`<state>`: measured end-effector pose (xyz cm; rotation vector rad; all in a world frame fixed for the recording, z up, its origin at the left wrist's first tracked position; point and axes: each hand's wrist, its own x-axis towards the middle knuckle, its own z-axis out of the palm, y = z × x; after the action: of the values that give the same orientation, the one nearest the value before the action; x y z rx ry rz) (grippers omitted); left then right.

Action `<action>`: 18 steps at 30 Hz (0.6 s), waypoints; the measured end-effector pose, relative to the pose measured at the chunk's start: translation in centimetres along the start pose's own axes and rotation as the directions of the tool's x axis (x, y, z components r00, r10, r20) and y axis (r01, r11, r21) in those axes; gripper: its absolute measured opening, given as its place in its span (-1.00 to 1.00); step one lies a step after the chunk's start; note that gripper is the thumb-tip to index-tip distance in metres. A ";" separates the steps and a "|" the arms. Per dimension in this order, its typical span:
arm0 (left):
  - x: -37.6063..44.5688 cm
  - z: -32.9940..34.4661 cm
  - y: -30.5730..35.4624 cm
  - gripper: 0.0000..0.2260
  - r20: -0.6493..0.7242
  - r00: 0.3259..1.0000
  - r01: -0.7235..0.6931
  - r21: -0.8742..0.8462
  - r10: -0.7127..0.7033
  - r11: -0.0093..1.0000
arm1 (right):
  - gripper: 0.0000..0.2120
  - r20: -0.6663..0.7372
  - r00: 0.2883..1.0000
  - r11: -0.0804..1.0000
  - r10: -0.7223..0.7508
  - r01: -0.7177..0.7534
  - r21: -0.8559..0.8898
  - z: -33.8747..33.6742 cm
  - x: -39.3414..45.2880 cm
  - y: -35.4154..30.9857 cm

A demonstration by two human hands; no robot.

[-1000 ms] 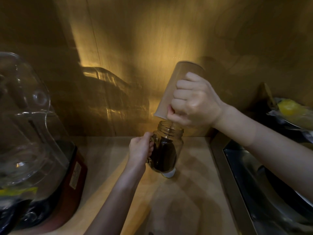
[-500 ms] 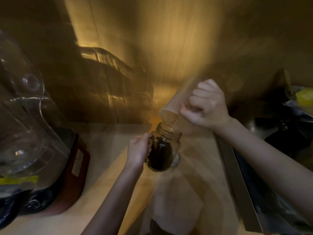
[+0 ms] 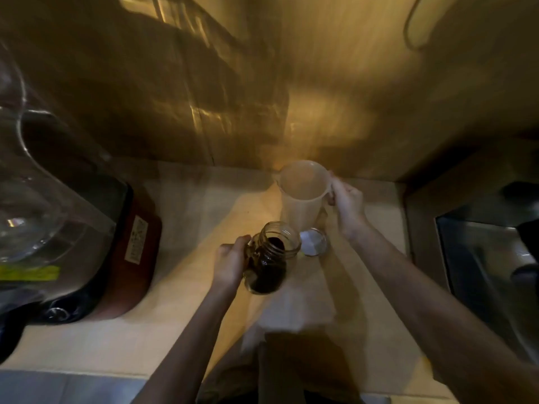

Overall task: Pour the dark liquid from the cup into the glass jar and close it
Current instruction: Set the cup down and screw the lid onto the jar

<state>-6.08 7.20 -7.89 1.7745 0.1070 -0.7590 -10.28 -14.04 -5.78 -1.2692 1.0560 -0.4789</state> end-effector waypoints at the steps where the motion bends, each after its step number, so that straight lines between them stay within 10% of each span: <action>1: 0.2 0.0 -0.5 -0.70 0.000 1.000 0.011 -0.006 -0.011 1.000 | -0.52 -0.010 0.999 0.999 0.048 -0.047 0.018 0.7 0.3 1.0; 11: 1.5 0.1 -3.7 -0.49 -0.028 0.998 0.045 -0.123 -0.049 0.991 | -0.56 -0.054 0.995 0.994 0.084 -0.087 -0.061 3.2 0.9 5.7; 18: -1.0 -1.4 -3.3 -0.59 -0.181 0.964 -0.238 -0.276 0.193 0.931 | -0.86 -0.155 0.987 0.987 0.036 -0.059 -0.149 -0.2 0.5 7.1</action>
<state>-7.73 9.92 -9.88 1.5248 0.1175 -0.4233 -11.95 -12.51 -12.55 -1.3559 1.2684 -0.4702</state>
